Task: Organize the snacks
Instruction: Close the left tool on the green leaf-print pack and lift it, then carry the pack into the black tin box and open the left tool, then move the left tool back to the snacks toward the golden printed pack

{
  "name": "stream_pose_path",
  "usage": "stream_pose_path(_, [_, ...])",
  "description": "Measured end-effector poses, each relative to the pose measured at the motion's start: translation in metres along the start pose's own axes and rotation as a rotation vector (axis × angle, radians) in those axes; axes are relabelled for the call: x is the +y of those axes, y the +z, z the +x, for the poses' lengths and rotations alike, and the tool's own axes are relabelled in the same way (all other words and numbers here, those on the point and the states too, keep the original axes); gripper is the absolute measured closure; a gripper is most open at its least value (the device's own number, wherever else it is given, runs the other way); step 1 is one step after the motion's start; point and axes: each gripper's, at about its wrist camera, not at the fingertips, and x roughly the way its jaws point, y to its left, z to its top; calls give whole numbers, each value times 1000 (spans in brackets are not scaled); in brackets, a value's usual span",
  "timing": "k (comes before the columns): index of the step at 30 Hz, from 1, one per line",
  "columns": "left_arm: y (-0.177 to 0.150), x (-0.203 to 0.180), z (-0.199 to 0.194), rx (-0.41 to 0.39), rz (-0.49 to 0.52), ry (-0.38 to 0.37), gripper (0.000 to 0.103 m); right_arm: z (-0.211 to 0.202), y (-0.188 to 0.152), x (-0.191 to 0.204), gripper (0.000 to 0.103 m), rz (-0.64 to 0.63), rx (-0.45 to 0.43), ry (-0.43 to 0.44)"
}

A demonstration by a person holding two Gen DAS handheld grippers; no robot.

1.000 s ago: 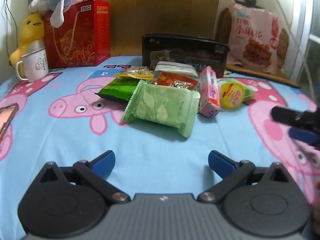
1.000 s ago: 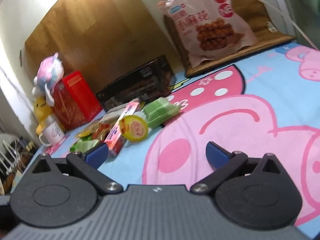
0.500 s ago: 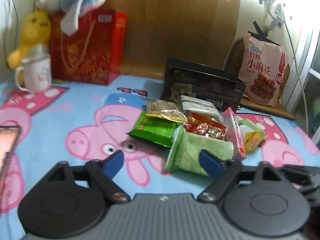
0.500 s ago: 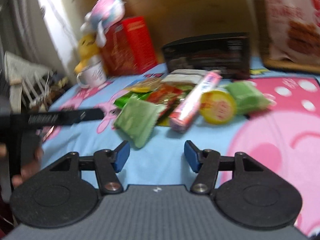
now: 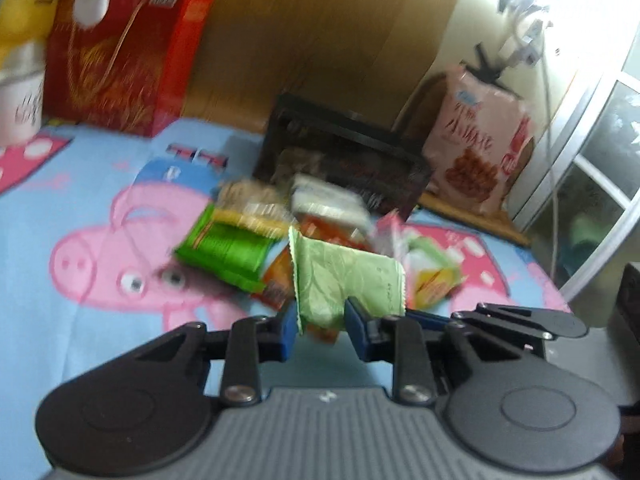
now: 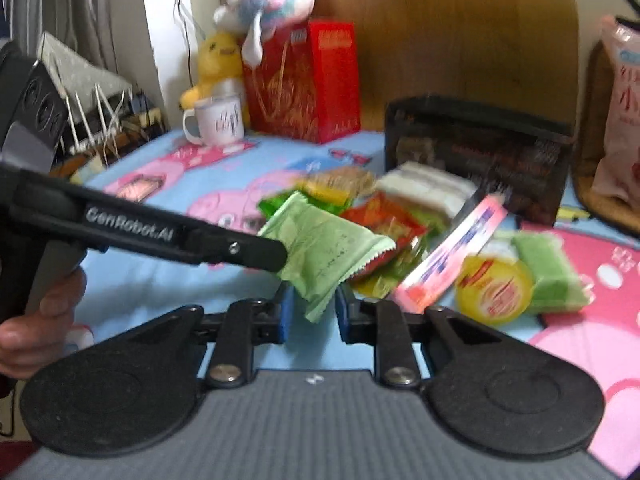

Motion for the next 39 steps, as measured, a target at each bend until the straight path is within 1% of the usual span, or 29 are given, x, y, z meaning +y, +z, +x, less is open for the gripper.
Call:
stream_pose_path(3, [23, -10, 5, -21, 14, -16, 78, -9, 13, -8, 78, -2, -52, -21])
stream_pose_path(6, [57, -25, 16, -60, 57, -23, 78, -12, 33, -17, 78, -44, -96, -66])
stream_pose_path(10, [109, -45, 44, -120, 99, -13, 77, -6, 74, -45, 78, -69, -161, -127])
stream_pose_path(12, [129, -51, 64, -119, 98, -9, 77, 5, 97, -69, 78, -54, -173, -152])
stream_pose_path(15, [150, -54, 101, -93, 79, 1, 76, 28, 124, -107, 78, 18, -154, -172])
stream_pose_path(18, [159, -51, 133, -56, 47, 8, 76, 50, 134, -139, 78, 101, -120, -170])
stream_pose_path(20, [159, -53, 150, -42, 61, 33, 77, 64, 130, -149, 77, 123, -95, -188])
stream_pose_path(21, [158, -53, 156, -38, 71, 42, 76, 69, 128, -151, 74, 125, -85, -193])
stream_pose_path(22, [155, -53, 159, -34, 76, 54, 75, 75, 126, -152, 69, 126, -73, -197])
stream_pose_path(23, [153, -51, 158, -29, 77, 59, 75, 74, 122, -153, 64, 127, -67, -205])
stream_pose_path(24, [150, -48, 153, -30, 73, 49, 74, 74, 120, -154, 54, 130, -65, -220])
stream_pose_path(26, [142, -36, 134, -55, 57, 14, 71, 63, 114, -153, 53, 131, -93, -239])
stream_pose_path(28, [132, -22, 112, -79, 44, -9, 65, 43, 104, -151, 53, 147, -134, -247])
stream_pose_path(29, [128, -15, 105, -78, 43, -16, 65, 29, 96, -150, 53, 174, -153, -214])
stream_pose_path(31, [119, -3, 100, -39, 39, -18, 65, 15, 85, -156, 53, 243, -150, -96])
stream_pose_path(32, [117, 2, 102, -13, 32, -21, 65, 13, 78, -158, 53, 285, -125, -32])
stream_pose_path(33, [115, 6, 107, 17, 24, -20, 65, 16, 73, -161, 53, 325, -91, 15])
stream_pose_path(34, [114, 9, 114, 47, 14, -6, 65, 23, 70, -164, 53, 363, -54, 43])
stream_pose_path(36, [112, 16, 124, 92, -4, 12, 65, 39, 66, -170, 53, 427, 19, 67])
stream_pose_path(38, [109, 19, 137, 143, -19, -7, 65, 53, 64, -181, 53, 481, 62, 74])
stream_pose_path(39, [108, 18, 141, 156, -10, -6, 64, 58, 63, -185, 53, 509, 86, 79])
